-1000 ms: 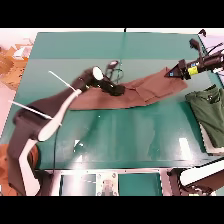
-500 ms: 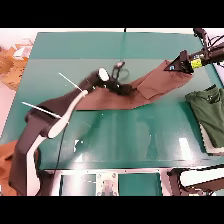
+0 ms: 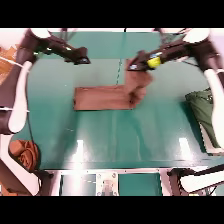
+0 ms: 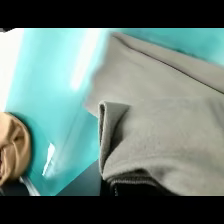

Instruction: Fold the shirts.

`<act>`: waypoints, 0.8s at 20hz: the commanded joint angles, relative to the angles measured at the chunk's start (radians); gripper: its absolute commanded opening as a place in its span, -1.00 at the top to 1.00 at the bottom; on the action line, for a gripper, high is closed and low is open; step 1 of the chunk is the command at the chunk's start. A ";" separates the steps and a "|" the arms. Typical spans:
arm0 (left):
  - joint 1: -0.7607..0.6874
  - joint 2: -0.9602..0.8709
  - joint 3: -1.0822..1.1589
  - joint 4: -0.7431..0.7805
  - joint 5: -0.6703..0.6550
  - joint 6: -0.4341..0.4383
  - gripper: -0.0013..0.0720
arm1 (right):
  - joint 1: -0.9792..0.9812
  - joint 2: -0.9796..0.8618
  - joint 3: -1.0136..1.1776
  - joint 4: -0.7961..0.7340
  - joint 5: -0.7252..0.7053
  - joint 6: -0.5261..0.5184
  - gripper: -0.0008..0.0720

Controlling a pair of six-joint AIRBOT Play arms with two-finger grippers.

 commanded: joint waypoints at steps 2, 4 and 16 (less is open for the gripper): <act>0.113 0.036 -0.010 0.005 -0.137 -0.021 0.91 | 0.329 -0.145 -0.003 0.001 -0.425 0.045 0.86; 0.117 0.036 -0.045 0.005 -0.135 -0.020 0.90 | 0.467 -0.268 -0.003 0.013 -0.683 0.045 -0.26; 0.119 0.036 -0.069 0.046 -0.113 0.010 0.90 | -0.086 -0.092 0.005 -0.177 -0.084 0.036 -0.15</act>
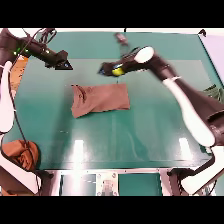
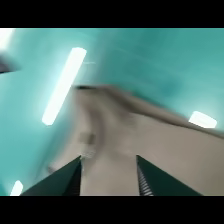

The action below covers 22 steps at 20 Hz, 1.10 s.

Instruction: Fold the shirts.

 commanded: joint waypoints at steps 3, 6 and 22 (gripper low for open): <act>0.000 0.000 -0.001 0.006 0.028 0.005 0.91 | -0.312 0.016 -0.109 -0.023 0.229 0.003 -0.19; 0.000 0.000 -0.001 0.006 0.048 0.004 0.91 | -0.322 -0.038 -0.201 0.020 0.201 -0.002 -0.19; 0.000 0.000 -0.001 0.006 0.025 0.005 0.90 | -0.215 -0.187 0.013 0.373 0.285 -0.118 0.93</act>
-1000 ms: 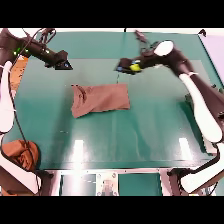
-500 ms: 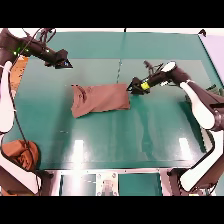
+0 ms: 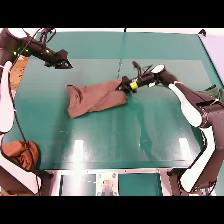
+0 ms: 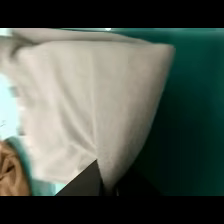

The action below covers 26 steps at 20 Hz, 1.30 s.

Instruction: Fold the shirts.

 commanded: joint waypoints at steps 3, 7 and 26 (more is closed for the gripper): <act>0.001 0.001 0.000 0.000 -0.005 0.001 0.91 | -0.142 0.119 0.256 0.033 0.127 0.062 0.93; 0.001 0.001 0.000 0.000 -0.005 0.001 0.91 | -0.382 0.241 0.360 -0.015 0.143 0.166 0.93; 0.000 0.001 0.000 0.000 -0.022 0.000 0.91 | -1.184 0.572 0.119 -0.916 0.623 0.587 0.93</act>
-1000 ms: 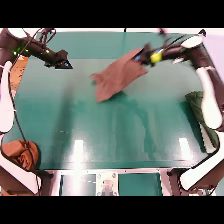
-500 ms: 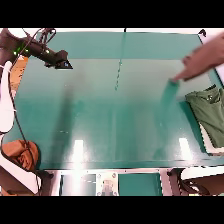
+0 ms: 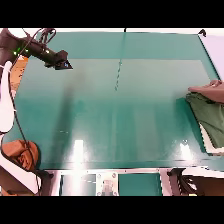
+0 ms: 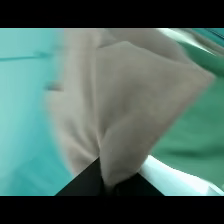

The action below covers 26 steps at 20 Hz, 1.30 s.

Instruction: Fold the shirts.

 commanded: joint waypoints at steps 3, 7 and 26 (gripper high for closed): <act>0.000 0.001 0.000 0.000 -0.011 -0.001 0.90 | -0.018 0.060 -0.262 -0.306 0.064 0.027 0.93; 0.000 0.001 0.000 0.000 -0.014 0.000 0.91 | -0.018 0.060 -0.444 -0.418 0.010 0.024 0.93; -0.066 0.548 -0.616 0.105 -0.034 -0.012 0.91 | 0.768 0.434 -0.852 -0.111 -0.454 -0.078 0.94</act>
